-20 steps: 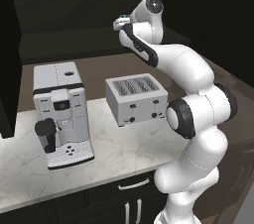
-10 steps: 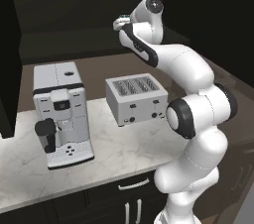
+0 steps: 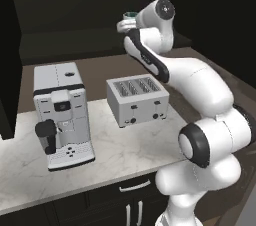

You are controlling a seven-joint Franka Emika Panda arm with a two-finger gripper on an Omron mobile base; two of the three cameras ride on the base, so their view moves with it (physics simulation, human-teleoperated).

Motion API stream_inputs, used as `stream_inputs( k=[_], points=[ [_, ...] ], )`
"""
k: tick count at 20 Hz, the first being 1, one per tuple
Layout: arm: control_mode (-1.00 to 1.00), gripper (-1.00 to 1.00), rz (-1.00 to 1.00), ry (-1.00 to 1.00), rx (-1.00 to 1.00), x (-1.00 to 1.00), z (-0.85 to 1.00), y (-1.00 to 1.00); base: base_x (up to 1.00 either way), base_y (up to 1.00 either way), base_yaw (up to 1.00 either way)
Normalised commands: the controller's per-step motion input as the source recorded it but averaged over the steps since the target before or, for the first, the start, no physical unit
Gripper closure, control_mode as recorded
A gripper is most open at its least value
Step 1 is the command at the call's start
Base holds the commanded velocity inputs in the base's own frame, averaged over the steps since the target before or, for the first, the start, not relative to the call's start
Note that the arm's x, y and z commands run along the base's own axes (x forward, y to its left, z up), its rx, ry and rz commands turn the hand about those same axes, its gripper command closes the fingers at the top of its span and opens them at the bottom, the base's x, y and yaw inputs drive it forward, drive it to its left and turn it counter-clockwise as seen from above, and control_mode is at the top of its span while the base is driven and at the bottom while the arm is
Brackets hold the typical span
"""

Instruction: Open the cabinet directly in front. Then move the liquor and the mug to the dining counter with the jar on it.

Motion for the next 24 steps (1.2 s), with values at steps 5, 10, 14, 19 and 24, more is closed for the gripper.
stream_inputs(
  k=[5, 10, 14, 19, 24],
  points=[
    [-1.00, 1.00, 0.11, -0.29, 0.00, -1.00, 0.00, -0.03, 0.00, 0.00, 0.00],
    [-1.00, 1.00, 0.17, -0.21, 0.00, -1.00, 0.02, -0.05, 0.00, 0.00, 0.00],
    [-1.00, 1.00, 0.20, -0.07, 0.00, -1.00, 0.16, 0.00, 0.00, 0.00, 0.00],
    [-1.00, 1.00, 0.21, 0.00, -0.05, -1.00, 0.00, 0.00, 0.00, 0.00, 0.00],
    [-1.00, 1.00, 0.19, 0.00, -0.12, -1.00, -0.17, 0.01, 0.00, 0.00, 0.00]
  ],
)
